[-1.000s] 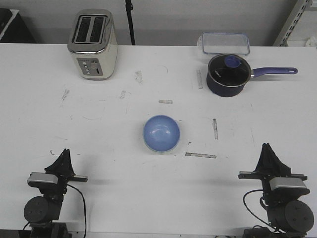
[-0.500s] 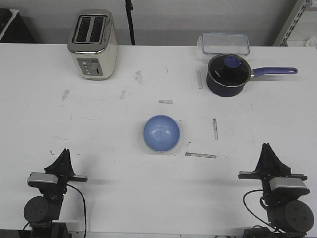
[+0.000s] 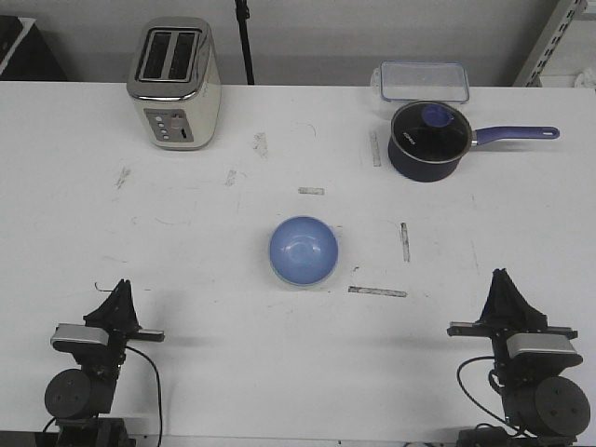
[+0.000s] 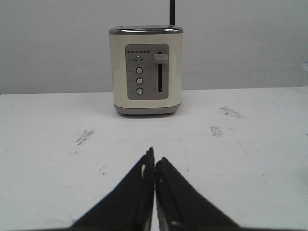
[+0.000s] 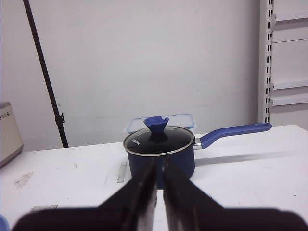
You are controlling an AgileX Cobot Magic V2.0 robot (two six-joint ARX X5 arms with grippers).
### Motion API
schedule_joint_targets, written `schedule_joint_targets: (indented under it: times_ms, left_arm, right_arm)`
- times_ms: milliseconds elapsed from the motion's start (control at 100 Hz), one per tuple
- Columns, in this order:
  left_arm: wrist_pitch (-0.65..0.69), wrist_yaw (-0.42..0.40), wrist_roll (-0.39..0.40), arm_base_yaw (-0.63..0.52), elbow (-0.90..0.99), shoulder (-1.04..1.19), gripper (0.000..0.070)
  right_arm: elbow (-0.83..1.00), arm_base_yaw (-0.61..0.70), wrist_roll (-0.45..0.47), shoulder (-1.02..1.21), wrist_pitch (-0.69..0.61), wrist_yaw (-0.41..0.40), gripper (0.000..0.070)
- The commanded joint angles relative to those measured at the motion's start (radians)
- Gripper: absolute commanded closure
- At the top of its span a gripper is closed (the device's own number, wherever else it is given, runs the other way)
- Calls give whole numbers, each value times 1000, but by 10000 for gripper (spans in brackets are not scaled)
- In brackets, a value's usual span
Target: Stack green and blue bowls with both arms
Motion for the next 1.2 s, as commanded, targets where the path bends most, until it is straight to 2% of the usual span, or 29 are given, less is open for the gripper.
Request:
schedule_joint_targets:
  times_ms: [0,140,330,480,630,880,1030,1190]
  left_arm:
    - [16,0,8,2,-22,-2,699]
    - [16,0,8,2,-22,-2,699]
    - [16,0,8,2,-22,-2,699]
    - [16,0,8,2,-22,-2,699]
    - [16,0,8,2,-22,-2,699]
    - [16,0,8,2,-22,-2,699]
    - [16,0,8,2,-22,-2,699]
    - [16,0,8,2,-22,-2,699]
  right_arm:
    - [6,2,6,-2,14,0,684]
    - [6,-2,5,-3,1,17,684]
    - [-48,-32,-9,-29,35,-11,686]
    - [-143,-40,-85,-92,89,-29,686]
    - [-232,-41,-122,-160,90,-27,686]
    - [-353,-73,-122,-203,127,-91,685]
    - [-413,-73,-122,-203,176,-91,685]
    - [-413,-73,-122,-203,174,-89,685]
